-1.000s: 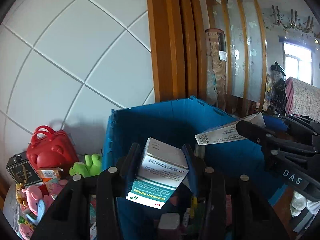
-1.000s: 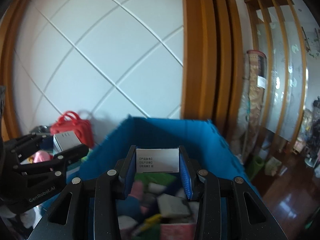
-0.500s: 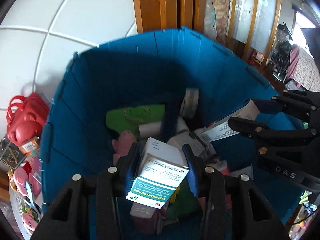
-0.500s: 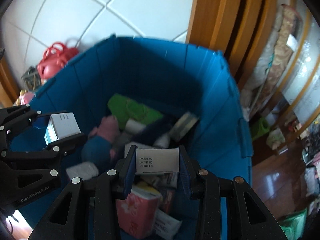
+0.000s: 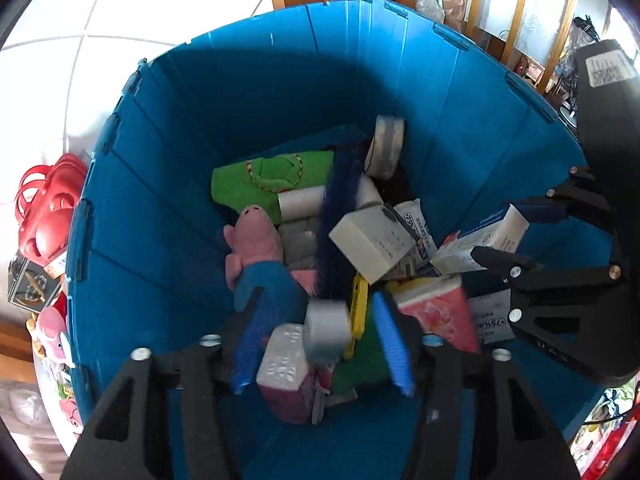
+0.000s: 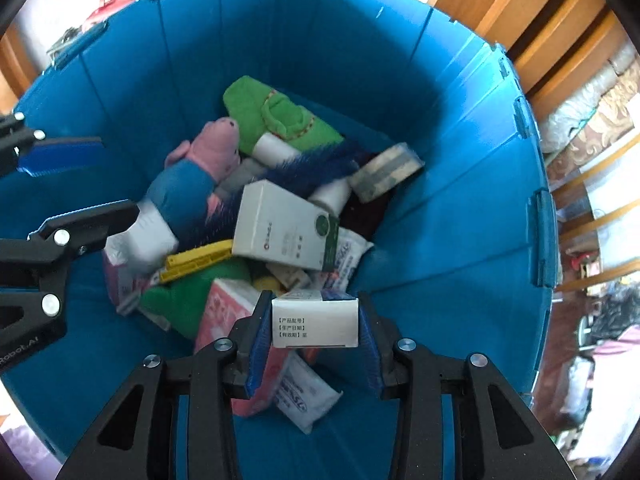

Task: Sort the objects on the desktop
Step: 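Carry both boxes into the blue crate and open both grippers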

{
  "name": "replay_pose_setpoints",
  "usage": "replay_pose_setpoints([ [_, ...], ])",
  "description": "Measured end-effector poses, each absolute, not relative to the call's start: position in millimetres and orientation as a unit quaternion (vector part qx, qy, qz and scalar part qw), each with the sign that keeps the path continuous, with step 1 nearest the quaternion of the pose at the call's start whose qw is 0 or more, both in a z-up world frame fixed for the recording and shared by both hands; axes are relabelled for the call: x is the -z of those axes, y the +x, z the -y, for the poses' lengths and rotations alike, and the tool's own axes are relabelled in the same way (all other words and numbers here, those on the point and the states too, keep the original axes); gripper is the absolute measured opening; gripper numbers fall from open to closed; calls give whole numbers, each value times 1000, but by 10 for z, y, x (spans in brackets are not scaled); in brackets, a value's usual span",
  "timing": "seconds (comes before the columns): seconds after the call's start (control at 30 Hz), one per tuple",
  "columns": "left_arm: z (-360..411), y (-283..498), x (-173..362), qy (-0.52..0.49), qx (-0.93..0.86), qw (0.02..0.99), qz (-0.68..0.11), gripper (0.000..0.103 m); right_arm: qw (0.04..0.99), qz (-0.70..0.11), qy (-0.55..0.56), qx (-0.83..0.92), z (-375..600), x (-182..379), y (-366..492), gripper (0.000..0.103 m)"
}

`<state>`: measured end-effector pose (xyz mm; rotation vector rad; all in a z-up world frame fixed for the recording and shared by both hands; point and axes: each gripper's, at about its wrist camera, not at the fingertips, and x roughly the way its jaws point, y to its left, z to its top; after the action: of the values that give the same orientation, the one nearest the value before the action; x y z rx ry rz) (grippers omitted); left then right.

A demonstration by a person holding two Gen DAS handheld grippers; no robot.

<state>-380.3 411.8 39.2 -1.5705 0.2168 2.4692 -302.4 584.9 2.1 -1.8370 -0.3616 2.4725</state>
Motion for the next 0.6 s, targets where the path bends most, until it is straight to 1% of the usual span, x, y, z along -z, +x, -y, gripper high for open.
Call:
replay_pose_setpoints([
  [0.17,-4125,-3737,-362,-538,-833,101,-84,58,18,121,-607,-785,-5824,39,-2984,40],
  [0.23,-4126,-3730,-324,-547,-826,100,-87,58,17,120,-616,-779,-5820,82,-2975,48],
  [0.3,-4130,-3706,-288,-553,-822,100,-93,58,15,122,-622,-773,-5802,116,-2963,69],
  [0.33,-4129,-3688,-279,-553,-822,101,-94,58,14,127,-623,-772,-5786,129,-2953,72],
  [0.43,-4113,-3666,-261,-554,-821,102,-92,58,10,130,-626,-769,-5753,143,-2924,75],
  [0.5,-4110,-3653,-267,-554,-821,103,-91,58,11,132,-627,-768,-5744,144,-2906,86],
  [0.6,-4106,-3615,-304,-549,-824,105,-95,58,12,133,-626,-768,-5733,122,-2865,89],
])
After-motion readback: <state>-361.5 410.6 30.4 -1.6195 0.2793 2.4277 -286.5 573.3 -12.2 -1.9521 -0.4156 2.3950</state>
